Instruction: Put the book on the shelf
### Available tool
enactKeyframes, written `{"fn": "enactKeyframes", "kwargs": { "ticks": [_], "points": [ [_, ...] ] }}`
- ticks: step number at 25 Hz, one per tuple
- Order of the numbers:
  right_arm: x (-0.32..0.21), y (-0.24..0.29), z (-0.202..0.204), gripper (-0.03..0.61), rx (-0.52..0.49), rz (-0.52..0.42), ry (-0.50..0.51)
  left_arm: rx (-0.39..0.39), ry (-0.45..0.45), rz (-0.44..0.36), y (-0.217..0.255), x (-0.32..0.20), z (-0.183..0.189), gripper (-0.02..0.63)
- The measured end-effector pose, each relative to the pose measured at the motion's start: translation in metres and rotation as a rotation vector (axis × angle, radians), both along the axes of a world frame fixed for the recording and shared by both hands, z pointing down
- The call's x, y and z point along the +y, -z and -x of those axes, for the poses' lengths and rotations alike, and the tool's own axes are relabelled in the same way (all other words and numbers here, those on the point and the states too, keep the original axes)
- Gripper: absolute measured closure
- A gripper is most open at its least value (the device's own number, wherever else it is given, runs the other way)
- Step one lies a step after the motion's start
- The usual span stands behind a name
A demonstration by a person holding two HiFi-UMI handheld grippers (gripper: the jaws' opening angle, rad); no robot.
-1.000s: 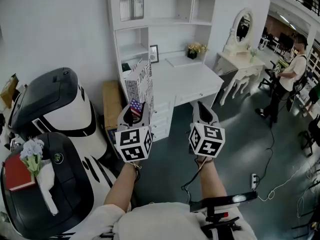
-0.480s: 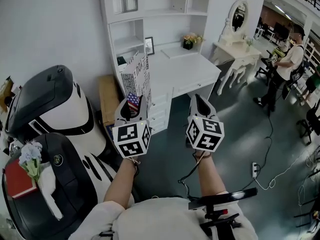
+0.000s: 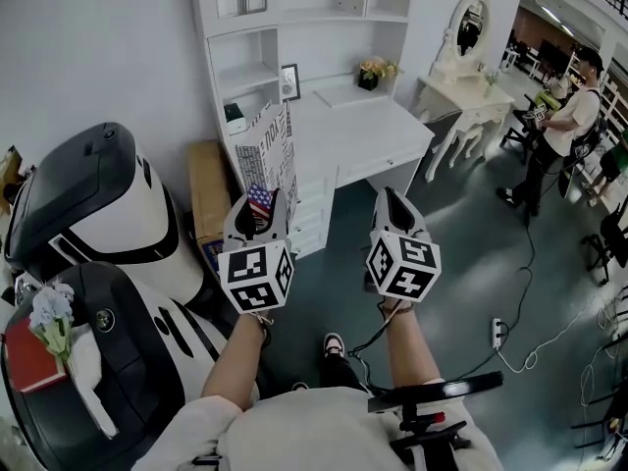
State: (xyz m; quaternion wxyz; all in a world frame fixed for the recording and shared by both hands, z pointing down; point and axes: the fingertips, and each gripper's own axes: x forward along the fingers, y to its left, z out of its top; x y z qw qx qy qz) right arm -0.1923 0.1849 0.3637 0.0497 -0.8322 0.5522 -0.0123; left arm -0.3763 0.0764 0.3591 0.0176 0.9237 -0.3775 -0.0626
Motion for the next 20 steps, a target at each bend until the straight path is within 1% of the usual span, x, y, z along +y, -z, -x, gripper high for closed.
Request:
{"fn": "enactKeyframes", "kwargs": {
  "ticks": [4, 10, 16, 20],
  "points": [
    [-0.020, -0.003, -0.020, 0.557, -0.010, -0.004, 0.008, 0.004, 0.017, -0.015, 0.003, -0.017, -0.013, 0.454],
    [-0.062, 0.000, -0.055, 0.557, -0.014, -0.009, 0.038, -0.001, 0.029, -0.044, 0.010, -0.051, -0.046, 0.454],
    [-0.103, 0.002, -0.095, 0.557, -0.014, -0.001, 0.059, 0.003, 0.044, -0.039, 0.013, -0.087, -0.083, 0.454],
    [-0.129, 0.004, -0.116, 0.557, -0.007, 0.007, 0.074, 0.007, 0.058, -0.038, 0.016, -0.109, -0.101, 0.454]
  ]
}}
